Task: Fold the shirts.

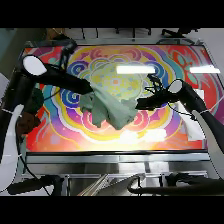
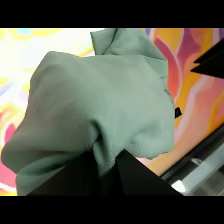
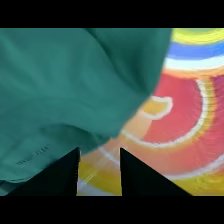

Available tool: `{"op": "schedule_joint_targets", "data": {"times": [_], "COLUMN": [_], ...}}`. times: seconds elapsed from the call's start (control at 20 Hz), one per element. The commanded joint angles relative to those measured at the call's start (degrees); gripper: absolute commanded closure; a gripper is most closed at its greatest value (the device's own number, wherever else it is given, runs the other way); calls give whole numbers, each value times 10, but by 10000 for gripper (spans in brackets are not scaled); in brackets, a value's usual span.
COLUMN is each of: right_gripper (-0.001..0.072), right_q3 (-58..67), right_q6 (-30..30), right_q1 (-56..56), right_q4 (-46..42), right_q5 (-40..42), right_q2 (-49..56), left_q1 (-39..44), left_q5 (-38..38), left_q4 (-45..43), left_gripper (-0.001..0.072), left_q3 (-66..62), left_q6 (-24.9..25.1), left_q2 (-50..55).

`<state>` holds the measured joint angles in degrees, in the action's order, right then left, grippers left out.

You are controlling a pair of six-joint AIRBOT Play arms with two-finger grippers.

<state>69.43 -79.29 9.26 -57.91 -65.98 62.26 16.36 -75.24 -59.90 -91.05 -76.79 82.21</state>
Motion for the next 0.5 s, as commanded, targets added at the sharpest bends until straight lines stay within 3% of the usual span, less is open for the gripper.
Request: {"op": "schedule_joint_targets", "data": {"times": [0.0, 0.05, 0.1, 0.15, 0.3, 0.45], "right_gripper": [409, 406, 315, 206, 208, 208], "right_q3": [4, 9, 13, 14, 12, 7], "right_q6": [-1, -2, -2, -2, 0, 2], "right_q1": [-8, -19, -35, -54, -106, -115], "right_q4": [3, 3, 3, 3, 1, 1], "right_q5": [-21, -21, -23, -31, -67, -77], "right_q2": [-26, -34, -41, -45, -33, 8], "left_q1": [30, 21, 6, -14, -69, -82], "left_q5": [-12, -24, -44, -69, -127, -104], "left_q4": [10, 10, 10, 10, 10, 16], "left_gripper": [285, 58, 29, 29, 29, 29], "left_q3": [32, 19, 1, -14, 27, 209], "left_q6": [-20, -43, -58, -58, -62, -62], "left_q2": [20, 24, 24, 21, -15, -88]}}
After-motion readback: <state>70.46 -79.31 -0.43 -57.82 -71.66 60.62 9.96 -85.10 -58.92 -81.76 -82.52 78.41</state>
